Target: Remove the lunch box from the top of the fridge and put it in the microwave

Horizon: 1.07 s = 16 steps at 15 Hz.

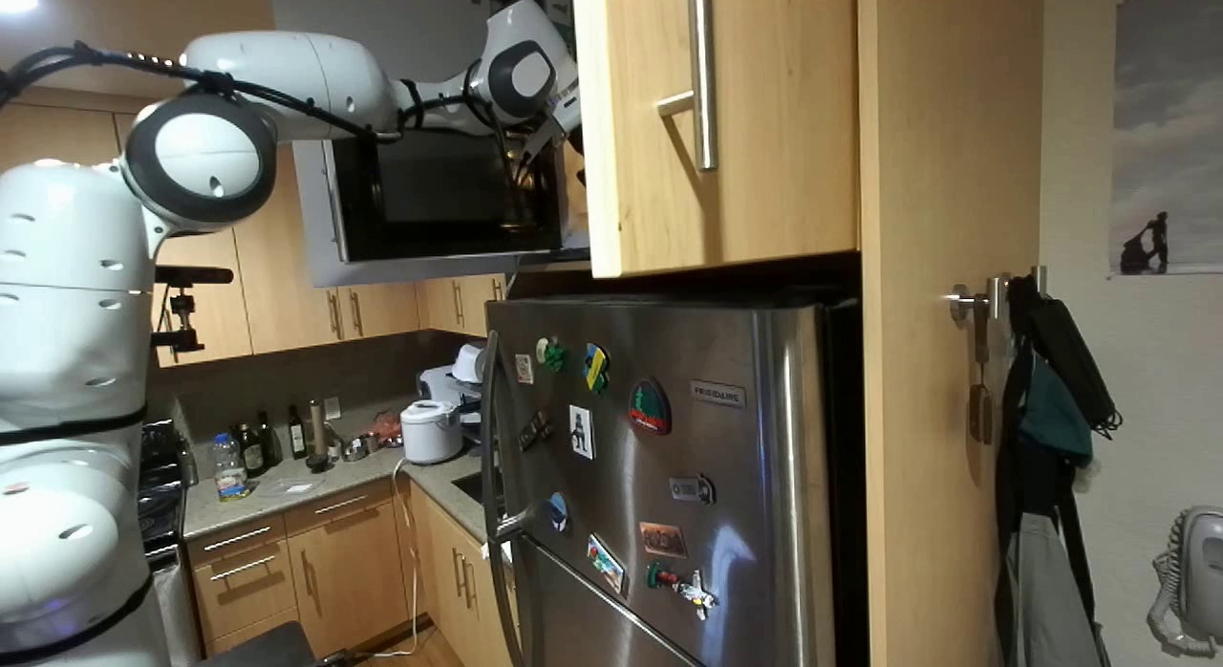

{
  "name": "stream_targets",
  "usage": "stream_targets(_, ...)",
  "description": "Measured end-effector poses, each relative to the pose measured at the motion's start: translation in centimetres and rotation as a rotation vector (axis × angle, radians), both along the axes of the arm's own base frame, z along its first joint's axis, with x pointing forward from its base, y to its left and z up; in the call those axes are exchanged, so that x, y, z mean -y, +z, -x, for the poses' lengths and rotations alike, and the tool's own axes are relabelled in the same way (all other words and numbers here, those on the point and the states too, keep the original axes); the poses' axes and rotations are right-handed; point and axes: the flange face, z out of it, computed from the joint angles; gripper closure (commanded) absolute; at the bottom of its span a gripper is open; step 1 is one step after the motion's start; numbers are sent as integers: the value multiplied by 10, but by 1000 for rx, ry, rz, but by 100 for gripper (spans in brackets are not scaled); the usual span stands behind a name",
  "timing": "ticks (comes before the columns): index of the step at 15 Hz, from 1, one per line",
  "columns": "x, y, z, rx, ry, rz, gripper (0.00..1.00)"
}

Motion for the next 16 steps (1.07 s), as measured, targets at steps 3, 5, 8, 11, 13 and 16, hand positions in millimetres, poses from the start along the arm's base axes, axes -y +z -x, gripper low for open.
stream_targets(3,2,7,2,13,-4,4,0)
stream_targets(5,3,14,6,24,-6,11,0)
stream_targets(8,5,30,18,49,-11,35,0)
stream_targets(11,9,45,36,65,-10,77,0)
stream_targets(13,11,48,49,61,-6,102,0)
stream_targets(16,13,37,64,25,-10,137,0)
